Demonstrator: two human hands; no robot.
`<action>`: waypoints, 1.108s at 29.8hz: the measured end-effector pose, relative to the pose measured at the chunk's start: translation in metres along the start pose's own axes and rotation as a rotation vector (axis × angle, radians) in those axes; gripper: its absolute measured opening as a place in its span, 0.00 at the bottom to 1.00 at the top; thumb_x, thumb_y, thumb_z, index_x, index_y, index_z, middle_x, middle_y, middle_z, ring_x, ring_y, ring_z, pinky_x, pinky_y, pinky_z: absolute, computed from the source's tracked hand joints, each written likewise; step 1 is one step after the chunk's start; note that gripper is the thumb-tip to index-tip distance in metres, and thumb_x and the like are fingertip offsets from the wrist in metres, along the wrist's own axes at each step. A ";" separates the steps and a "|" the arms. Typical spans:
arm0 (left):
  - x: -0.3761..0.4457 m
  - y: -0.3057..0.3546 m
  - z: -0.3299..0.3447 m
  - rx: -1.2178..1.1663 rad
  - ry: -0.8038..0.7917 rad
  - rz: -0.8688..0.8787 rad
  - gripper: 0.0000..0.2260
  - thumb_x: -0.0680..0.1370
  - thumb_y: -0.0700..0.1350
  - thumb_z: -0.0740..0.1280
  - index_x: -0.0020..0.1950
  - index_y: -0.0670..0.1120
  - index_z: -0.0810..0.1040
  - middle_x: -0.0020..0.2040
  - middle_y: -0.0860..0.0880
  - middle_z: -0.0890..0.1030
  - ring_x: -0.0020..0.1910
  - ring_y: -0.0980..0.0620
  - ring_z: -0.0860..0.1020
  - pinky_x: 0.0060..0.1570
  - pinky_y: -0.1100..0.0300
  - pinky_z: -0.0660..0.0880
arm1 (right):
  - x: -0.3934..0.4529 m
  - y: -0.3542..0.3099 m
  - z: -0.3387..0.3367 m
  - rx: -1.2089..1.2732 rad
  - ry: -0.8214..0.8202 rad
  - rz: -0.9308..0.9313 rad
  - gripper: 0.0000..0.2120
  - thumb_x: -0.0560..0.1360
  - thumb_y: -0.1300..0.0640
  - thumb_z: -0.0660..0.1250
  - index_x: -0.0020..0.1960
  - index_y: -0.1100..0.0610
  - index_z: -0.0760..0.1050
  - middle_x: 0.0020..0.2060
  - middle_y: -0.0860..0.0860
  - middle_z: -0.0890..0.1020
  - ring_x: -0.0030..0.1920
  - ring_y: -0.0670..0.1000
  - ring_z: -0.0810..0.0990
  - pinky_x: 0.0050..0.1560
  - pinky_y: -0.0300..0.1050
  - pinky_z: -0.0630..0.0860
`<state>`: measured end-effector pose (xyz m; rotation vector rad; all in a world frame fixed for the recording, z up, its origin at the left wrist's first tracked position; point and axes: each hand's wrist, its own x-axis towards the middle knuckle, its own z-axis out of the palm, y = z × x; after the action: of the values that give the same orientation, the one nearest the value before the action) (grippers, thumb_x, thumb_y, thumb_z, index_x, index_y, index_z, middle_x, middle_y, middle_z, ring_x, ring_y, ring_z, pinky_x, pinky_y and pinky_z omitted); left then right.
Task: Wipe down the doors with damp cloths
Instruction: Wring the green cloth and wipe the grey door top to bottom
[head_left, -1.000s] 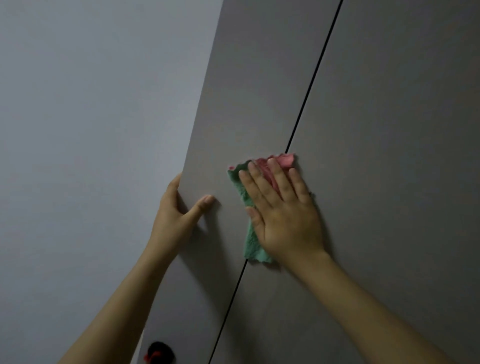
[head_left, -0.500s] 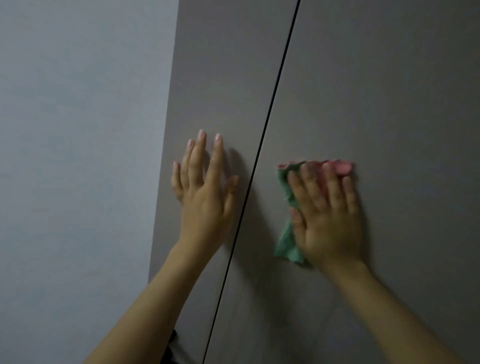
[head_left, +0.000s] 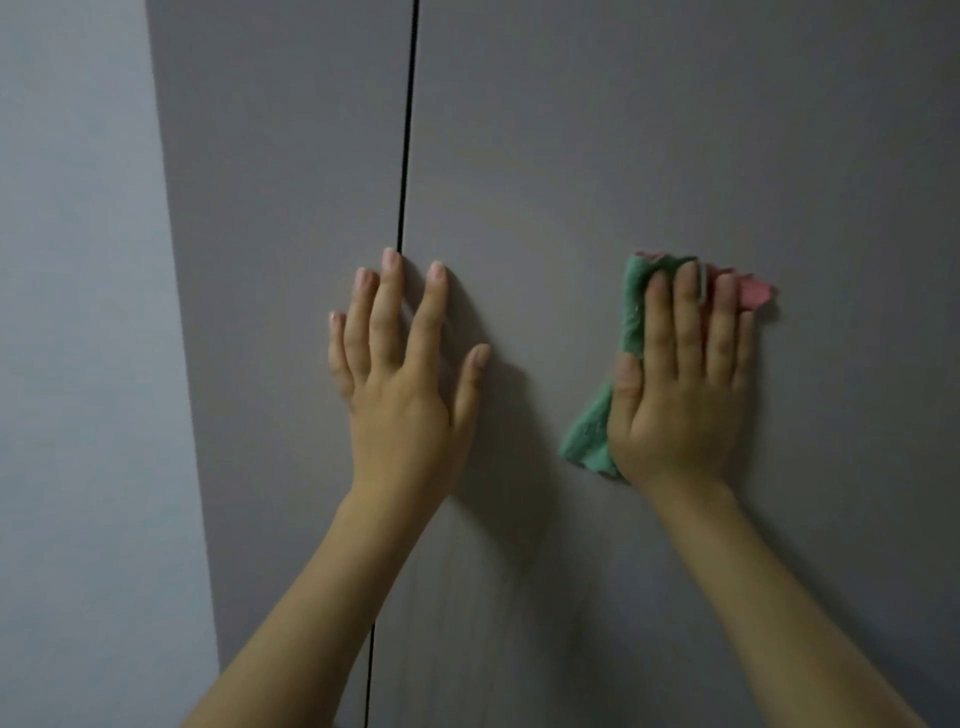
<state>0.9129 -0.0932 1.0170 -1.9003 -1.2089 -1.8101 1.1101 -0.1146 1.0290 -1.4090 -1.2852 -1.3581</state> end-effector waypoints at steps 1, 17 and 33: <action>0.000 0.003 0.001 -0.012 -0.003 -0.014 0.27 0.79 0.54 0.61 0.75 0.46 0.62 0.77 0.42 0.55 0.77 0.43 0.49 0.74 0.45 0.44 | -0.001 -0.014 0.000 -0.004 0.018 0.112 0.26 0.81 0.50 0.49 0.75 0.60 0.55 0.74 0.58 0.59 0.74 0.63 0.57 0.74 0.58 0.52; 0.000 0.014 0.013 -0.041 0.006 -0.057 0.31 0.77 0.55 0.62 0.76 0.43 0.58 0.78 0.40 0.49 0.76 0.45 0.42 0.74 0.44 0.39 | 0.039 -0.015 -0.002 0.035 0.036 -0.008 0.25 0.80 0.50 0.51 0.75 0.56 0.58 0.73 0.56 0.63 0.73 0.62 0.59 0.73 0.58 0.52; -0.020 0.070 0.043 0.017 0.008 0.068 0.28 0.79 0.54 0.60 0.76 0.44 0.60 0.77 0.39 0.53 0.76 0.41 0.49 0.73 0.42 0.44 | -0.046 0.030 0.000 0.079 -0.108 -0.279 0.25 0.80 0.51 0.53 0.75 0.56 0.57 0.73 0.53 0.59 0.74 0.59 0.57 0.74 0.56 0.49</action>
<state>0.9948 -0.1154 1.0151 -1.8998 -1.1392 -1.7648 1.1427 -0.1269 0.9869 -1.2992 -1.6374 -1.4086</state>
